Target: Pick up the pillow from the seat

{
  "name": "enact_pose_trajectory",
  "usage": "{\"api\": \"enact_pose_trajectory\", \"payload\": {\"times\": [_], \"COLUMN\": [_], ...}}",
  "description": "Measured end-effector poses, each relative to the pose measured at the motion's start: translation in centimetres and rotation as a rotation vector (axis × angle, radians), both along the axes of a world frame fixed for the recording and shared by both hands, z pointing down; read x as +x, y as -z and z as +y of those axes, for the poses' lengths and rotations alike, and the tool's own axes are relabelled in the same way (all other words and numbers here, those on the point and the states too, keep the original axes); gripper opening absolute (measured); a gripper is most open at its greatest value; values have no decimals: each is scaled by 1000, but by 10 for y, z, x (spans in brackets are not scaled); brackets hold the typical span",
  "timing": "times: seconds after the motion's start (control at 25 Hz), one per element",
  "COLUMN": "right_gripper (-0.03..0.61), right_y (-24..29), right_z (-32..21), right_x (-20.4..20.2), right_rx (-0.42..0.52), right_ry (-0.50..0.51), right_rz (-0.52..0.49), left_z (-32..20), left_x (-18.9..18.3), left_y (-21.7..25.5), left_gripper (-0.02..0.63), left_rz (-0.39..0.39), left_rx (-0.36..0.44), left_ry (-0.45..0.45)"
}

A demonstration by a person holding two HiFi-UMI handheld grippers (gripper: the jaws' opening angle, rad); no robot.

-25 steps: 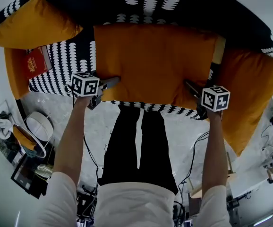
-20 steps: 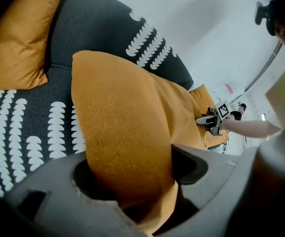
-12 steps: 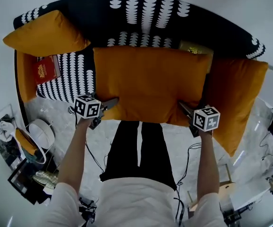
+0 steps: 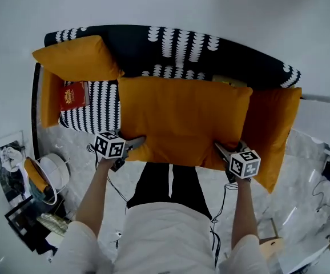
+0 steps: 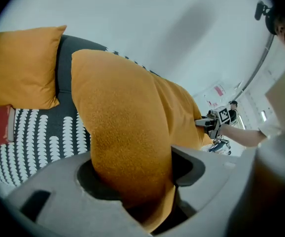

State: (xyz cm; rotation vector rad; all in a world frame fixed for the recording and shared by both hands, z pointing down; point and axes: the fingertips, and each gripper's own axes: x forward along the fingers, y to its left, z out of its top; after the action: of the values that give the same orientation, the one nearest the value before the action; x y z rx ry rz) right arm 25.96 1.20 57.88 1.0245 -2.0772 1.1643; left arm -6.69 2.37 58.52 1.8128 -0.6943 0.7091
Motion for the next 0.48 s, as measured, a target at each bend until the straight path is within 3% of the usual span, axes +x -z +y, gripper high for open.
{"api": "enact_pose_trajectory", "payload": {"times": [0.48], "right_gripper": [294], "right_y": [83], "right_z": [15], "right_x": [-9], "right_rx": [126], "right_ry": [44], "right_rz": [-45], "left_z": [32], "left_x": [-7], "left_y": [98], "left_gripper": [265], "left_rz": [-68], "left_rx": [127], "left_ry": [61]}}
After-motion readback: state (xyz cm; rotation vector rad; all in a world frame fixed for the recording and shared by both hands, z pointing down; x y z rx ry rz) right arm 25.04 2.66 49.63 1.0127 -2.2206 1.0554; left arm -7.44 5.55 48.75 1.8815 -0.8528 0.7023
